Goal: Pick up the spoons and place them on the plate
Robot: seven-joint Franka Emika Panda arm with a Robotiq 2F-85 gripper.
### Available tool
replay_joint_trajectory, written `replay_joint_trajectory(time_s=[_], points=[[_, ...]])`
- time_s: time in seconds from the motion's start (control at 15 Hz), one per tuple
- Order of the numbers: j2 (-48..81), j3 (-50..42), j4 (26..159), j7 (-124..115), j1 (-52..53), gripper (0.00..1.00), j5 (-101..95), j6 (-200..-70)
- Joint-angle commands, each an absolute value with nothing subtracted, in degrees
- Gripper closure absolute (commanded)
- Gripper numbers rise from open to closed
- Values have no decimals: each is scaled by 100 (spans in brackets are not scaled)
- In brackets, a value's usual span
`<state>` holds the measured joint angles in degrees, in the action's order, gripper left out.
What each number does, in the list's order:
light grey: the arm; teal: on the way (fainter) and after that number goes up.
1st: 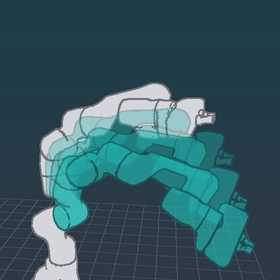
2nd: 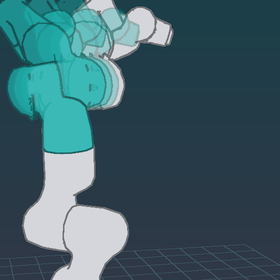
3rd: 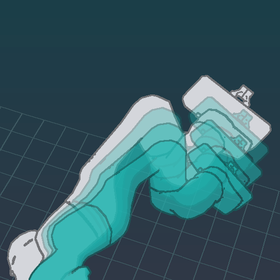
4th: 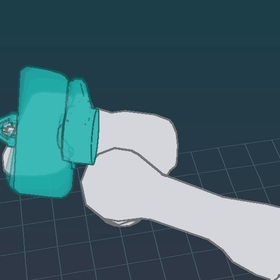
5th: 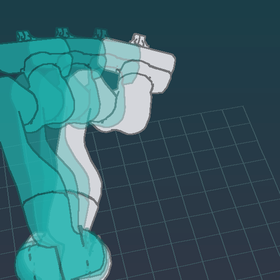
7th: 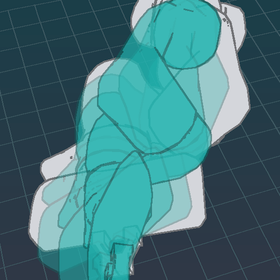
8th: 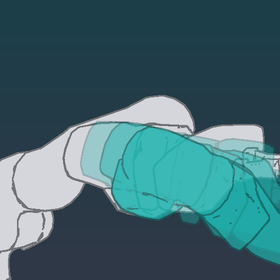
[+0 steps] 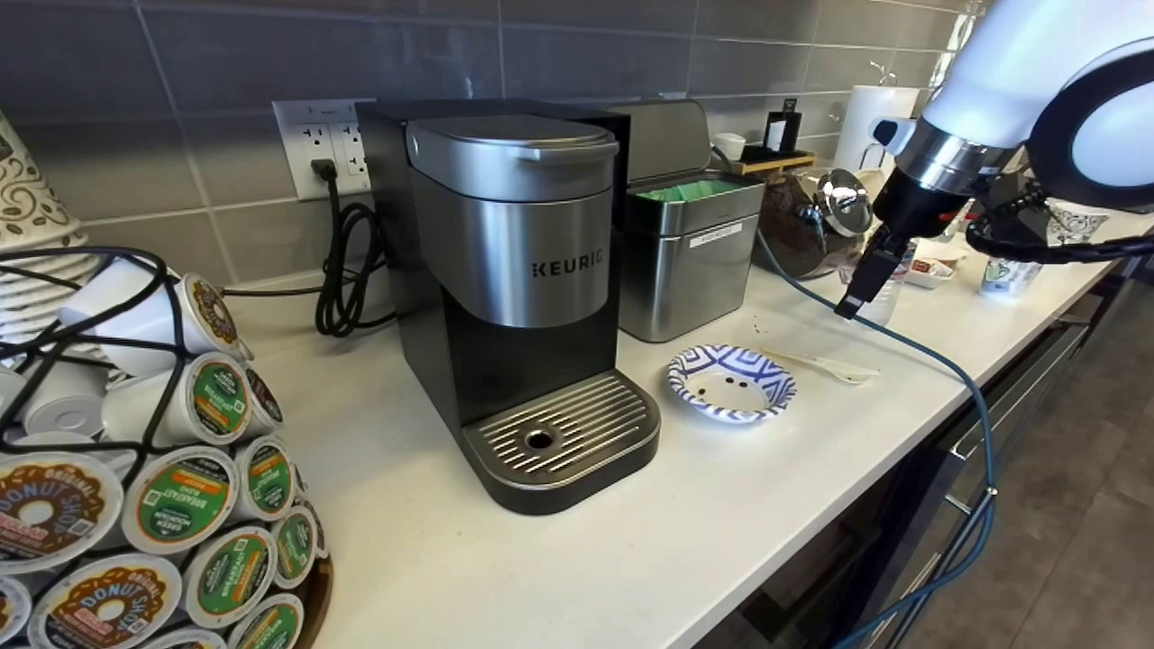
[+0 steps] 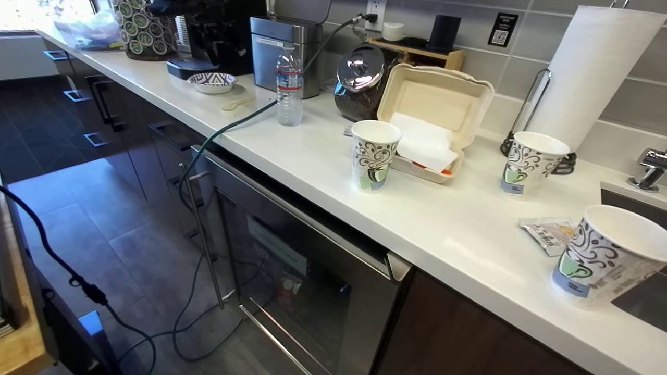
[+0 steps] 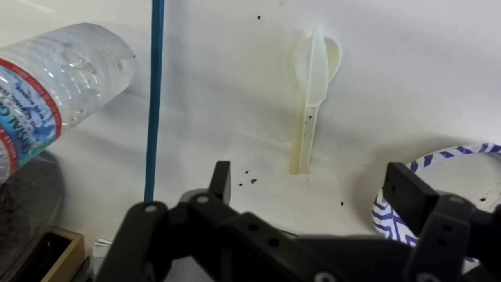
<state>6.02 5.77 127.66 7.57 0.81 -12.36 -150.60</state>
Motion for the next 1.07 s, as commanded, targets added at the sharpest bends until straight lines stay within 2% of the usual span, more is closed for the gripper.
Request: replay_joint_trajectory(time_s=[0.0,0.8,1.0], points=[[1039,513,12565,1083,147,0,-1032,-15242],[1943,710,12005,2314,-61,0,-275,-15003],[2086,690,11943,2289,-77,3,-310,-15047]])
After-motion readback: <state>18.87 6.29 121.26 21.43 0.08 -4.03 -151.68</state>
